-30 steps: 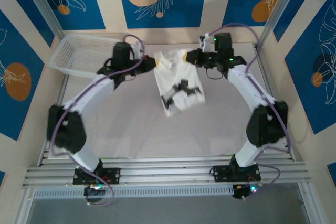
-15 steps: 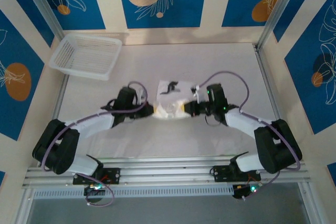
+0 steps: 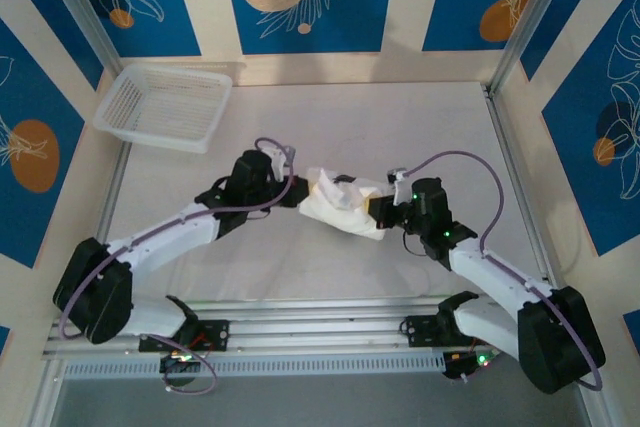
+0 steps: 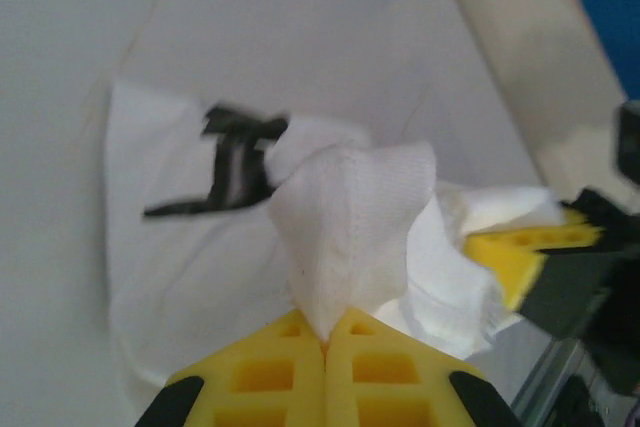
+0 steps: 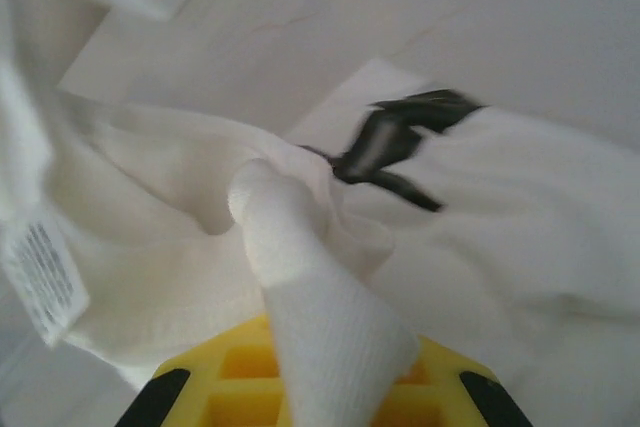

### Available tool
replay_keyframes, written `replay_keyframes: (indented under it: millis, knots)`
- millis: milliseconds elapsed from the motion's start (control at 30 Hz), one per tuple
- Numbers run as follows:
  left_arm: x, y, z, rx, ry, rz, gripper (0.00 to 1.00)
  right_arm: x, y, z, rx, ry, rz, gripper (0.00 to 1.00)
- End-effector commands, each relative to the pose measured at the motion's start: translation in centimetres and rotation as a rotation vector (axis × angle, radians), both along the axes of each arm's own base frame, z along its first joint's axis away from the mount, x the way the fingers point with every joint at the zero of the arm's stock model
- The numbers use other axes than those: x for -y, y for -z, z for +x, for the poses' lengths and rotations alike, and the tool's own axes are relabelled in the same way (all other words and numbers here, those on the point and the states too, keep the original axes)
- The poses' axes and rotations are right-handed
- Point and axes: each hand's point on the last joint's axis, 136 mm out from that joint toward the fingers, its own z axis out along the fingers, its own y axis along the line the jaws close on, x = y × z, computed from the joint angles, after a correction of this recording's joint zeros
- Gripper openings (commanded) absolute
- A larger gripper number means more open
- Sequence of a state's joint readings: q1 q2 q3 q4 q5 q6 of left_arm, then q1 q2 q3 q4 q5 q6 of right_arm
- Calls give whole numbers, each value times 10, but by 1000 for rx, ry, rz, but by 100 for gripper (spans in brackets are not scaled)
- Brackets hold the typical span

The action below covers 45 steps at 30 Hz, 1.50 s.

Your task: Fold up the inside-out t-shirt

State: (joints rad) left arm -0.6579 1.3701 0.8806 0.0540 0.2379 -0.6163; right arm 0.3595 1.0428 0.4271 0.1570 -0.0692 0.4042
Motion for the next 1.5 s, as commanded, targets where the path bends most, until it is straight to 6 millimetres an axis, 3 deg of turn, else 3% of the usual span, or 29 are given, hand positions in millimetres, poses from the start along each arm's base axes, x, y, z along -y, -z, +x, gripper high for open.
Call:
replay_keyframes:
  millis: [0, 300, 533, 633, 700, 767, 900, 967, 1033, 1167, 1233, 1300, 1367, 1467]
  knots:
    - [22, -4, 24, 87, 48, 14, 0, 33, -4, 30, 4, 184, 20, 0]
    - [33, 80, 90, -37, -89, 198, 0, 60, 48, 58, -158, 246, -9, 0]
    - [32, 114, 116, -80, -141, 207, 0, 54, 56, 95, -239, 228, 22, 7]
    - [36, 127, 121, -108, -127, 206, 8, 49, 64, 104, -303, 220, 39, 23]
    - [33, 124, 123, -102, -140, 187, 19, 45, 54, 106, -309, 195, 40, 39]
    - [23, 110, 125, -87, -167, 165, 28, 52, 39, 106, -291, 224, 28, 47]
    - [-10, 66, 117, -14, -246, 163, 37, 78, -1, 96, -234, 341, 34, 59]
    - [-19, 52, 107, -5, -260, 165, 37, 81, -9, 84, -222, 363, 28, 61]
    - [-12, 48, 93, -31, -223, 146, 37, 71, -5, 72, -244, 341, 31, 61]
    - [35, 63, 59, -83, -80, 127, 36, 45, 37, 57, -385, 276, 25, 58]
    - [40, 83, 52, -121, -90, 164, 36, 41, 64, 55, -493, 285, 30, 57]
    - [32, 104, 49, -173, -141, 181, 36, 42, 87, 55, -564, 293, 19, 55]
    - [23, 113, 46, -200, -173, 171, 40, 39, 88, 55, -609, 271, 37, 54]
    - [13, 112, 41, -213, -194, 185, 53, 40, 58, 56, -553, 259, 57, 54]
